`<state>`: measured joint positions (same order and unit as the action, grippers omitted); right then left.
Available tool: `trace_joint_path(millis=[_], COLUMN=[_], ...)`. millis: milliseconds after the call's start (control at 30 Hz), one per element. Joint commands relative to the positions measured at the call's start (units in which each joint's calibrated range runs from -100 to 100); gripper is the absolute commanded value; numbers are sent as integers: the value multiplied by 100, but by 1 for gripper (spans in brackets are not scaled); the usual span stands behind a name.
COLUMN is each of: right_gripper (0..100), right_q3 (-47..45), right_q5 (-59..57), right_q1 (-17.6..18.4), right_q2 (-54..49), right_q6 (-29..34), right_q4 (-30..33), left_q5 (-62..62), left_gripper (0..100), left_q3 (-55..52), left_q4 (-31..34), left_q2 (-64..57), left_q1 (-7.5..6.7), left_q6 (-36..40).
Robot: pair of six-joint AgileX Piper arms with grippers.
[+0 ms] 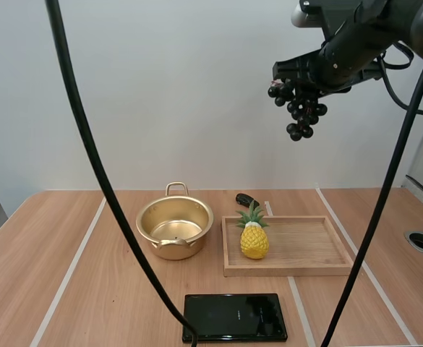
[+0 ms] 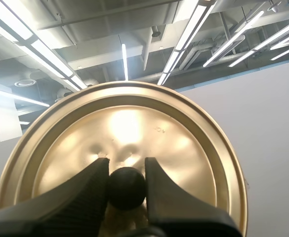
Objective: Open the pot, put the grape inside, and close it
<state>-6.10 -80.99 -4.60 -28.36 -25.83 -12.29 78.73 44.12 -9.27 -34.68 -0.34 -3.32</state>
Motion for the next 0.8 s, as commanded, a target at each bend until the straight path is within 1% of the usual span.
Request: trace_joint_path(millis=[0,100,133,200,233,467,633,700,767], right_gripper=[0,0,0,0,0,0,0,0,0], right_q3=[273,306,306,306,306,306,306,306,306], right_q5=[-591,-1569,-1835,-1901,-1901,-1901,-1901,-1901,-1901], right_q1=[-25,59,120,289,373,1197,1804,1985,2154], right_q2=[-82,-57,-33,40,82,518,954,1158,1364], right_q6=[-872,-1829,-2060,-2441,-2519,-2549,-2563,-2473,-2253], right_q4=[-738,-1528,-1738,-1998,-2039,-1679,-1196,-996,-703], left_q5=[-60,-39,6,104,122,496,546,546,630], left_gripper=[0,0,0,0,0,0,0,0,0], left_q3=[13,13,13,13,13,13,13,13,13], left_q4=[15,15,15,15,15,3,3,3,25], left_q2=[-29,-29,-29,-29,-29,-29,-29,-29,-29], left_q1=[2,2,2,2,2,2,2,2,2], left_q6=[64,64,64,64,64,64,-97,-119,-129])
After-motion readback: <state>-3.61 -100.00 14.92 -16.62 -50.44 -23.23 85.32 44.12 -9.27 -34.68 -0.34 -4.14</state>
